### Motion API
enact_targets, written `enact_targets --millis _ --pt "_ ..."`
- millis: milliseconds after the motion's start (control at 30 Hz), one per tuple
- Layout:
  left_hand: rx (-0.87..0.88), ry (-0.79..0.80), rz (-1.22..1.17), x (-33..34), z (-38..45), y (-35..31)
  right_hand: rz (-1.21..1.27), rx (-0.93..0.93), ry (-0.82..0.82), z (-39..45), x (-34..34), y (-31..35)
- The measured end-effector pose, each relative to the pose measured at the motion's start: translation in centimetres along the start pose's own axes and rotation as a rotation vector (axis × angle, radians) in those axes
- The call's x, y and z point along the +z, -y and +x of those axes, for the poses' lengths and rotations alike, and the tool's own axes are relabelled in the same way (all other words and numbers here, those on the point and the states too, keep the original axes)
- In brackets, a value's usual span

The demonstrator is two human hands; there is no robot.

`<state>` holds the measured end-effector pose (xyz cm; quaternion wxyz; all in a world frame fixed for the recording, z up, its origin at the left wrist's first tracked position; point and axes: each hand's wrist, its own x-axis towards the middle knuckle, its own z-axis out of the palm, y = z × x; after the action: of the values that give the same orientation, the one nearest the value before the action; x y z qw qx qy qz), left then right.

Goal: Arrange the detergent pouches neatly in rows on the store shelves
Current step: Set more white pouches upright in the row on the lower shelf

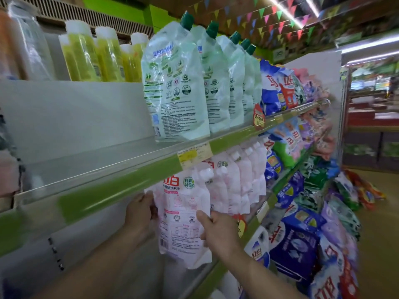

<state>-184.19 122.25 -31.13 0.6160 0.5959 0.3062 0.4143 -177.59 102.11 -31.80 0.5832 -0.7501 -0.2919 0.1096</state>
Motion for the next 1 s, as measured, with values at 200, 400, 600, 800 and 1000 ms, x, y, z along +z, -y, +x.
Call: enact_targets --millis 200,400,600,800,1000 --pt "-0.064 0.011 -0.089 0.1 -0.3 1.5 0.016 0.027 0.085 0.3 0.1 -1.3" --pt "-0.106 0.019 -0.076 -0.5 -0.1 1.2 -0.036 0.045 0.102 0.0 0.2 -1.4" --pt "-0.122 0.054 -0.03 -1.4 -2.8 1.0 0.069 -0.004 0.12 -2.3 -0.6 -1.4" --pt "-0.162 -0.013 -0.024 -3.9 -11.2 -1.5 -0.036 0.042 0.132 -8.4 -2.1 0.5" --pt "-0.178 -0.072 0.05 -11.5 -22.9 -4.3 -0.011 -0.006 0.271 -16.7 -1.1 4.0"
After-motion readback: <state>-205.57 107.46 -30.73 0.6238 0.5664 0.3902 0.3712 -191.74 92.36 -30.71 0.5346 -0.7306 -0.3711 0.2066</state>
